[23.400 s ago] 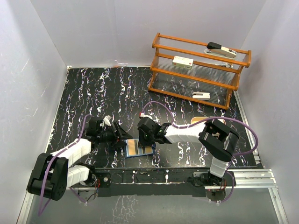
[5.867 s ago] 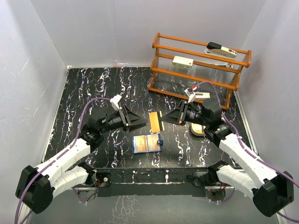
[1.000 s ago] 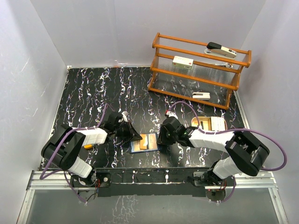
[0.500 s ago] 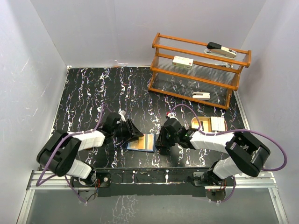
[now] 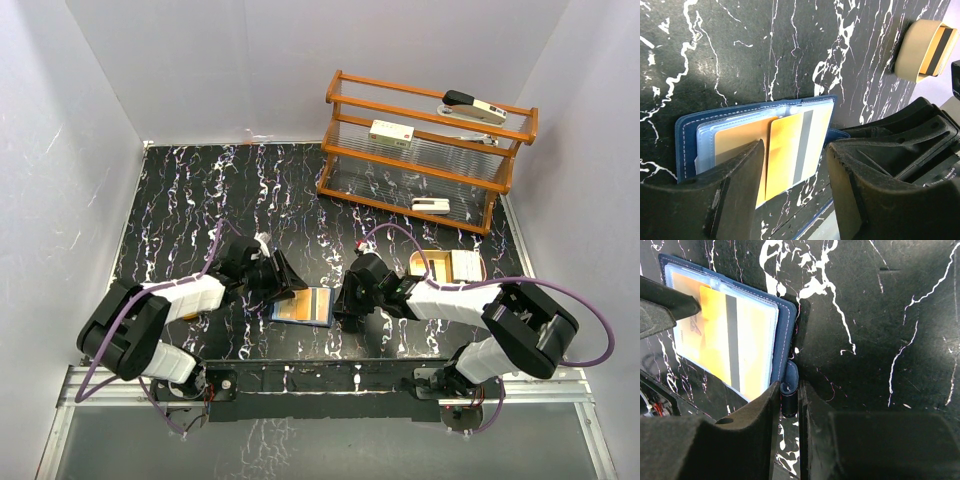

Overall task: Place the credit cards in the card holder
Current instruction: Insert the credit card into the card holder.

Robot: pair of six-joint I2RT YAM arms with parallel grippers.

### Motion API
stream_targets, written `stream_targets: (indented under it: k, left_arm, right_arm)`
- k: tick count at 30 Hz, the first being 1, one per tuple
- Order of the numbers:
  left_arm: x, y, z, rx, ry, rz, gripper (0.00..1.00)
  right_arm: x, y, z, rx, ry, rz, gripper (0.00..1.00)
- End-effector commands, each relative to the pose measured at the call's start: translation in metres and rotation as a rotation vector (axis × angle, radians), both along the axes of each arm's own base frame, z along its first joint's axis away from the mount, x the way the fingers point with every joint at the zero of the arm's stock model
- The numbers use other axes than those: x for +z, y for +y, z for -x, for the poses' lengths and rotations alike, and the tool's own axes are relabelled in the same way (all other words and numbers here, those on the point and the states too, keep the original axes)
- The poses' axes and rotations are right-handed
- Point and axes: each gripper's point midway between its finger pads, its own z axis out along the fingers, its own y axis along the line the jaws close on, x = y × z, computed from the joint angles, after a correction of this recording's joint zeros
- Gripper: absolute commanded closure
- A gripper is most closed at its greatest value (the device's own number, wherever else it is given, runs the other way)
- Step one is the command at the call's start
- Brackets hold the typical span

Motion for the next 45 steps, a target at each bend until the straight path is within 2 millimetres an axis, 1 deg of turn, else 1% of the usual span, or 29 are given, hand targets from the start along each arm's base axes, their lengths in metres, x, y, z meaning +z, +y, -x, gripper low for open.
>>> stream_targets:
  k: [1,7,12,17,24,30,33,36,38,40,41,45]
  left_arm:
    - [-0.010,-0.002,0.014,-0.031,0.034,0.005,0.48]
    - [-0.004,-0.011,0.012,-0.043,0.031,0.036,0.49]
    - [-0.001,-0.017,0.016,-0.038,0.039,0.078,0.49]
    - [0.006,-0.026,0.017,-0.030,0.039,0.135,0.50]
    - [0.017,-0.038,0.016,-0.052,0.017,0.163,0.50]
    - [0.022,-0.045,0.019,-0.059,0.018,0.187,0.50]
    - [0.022,-0.043,0.017,-0.053,0.014,0.163,0.50]
    - [0.025,-0.036,0.014,-0.054,-0.007,0.095,0.49]
    - [0.025,-0.029,0.013,-0.052,-0.010,0.035,0.48]
    - [0.019,-0.020,0.016,-0.054,0.012,-0.037,0.46]
    - [0.025,-0.019,0.016,-0.057,-0.004,-0.045,0.46]
    - [0.026,-0.018,0.021,-0.082,0.009,-0.051,0.45]
  right_arm:
    - [-0.008,-0.005,0.009,0.017,0.012,0.023,0.83]
    - [-0.007,0.000,0.005,0.033,0.003,0.020,0.83]
    - [-0.007,0.002,0.004,0.036,0.002,0.020,0.83]
    - [-0.010,0.001,0.004,0.036,0.001,0.029,0.83]
    - [-0.012,0.001,0.002,0.037,-0.003,0.035,0.84]
    - [-0.015,-0.001,0.002,0.031,0.001,0.050,0.85]
    - [-0.014,-0.006,0.000,0.014,-0.012,0.063,0.86]
    - [-0.010,-0.010,-0.001,-0.002,-0.028,0.074,0.86]
    - [-0.009,-0.012,-0.002,-0.006,-0.032,0.076,0.86]
    - [-0.011,-0.012,0.000,-0.003,-0.027,0.078,0.86]
    - [-0.012,-0.012,0.000,0.000,-0.024,0.077,0.86]
    - [-0.013,-0.011,0.002,0.005,-0.016,0.074,0.86]
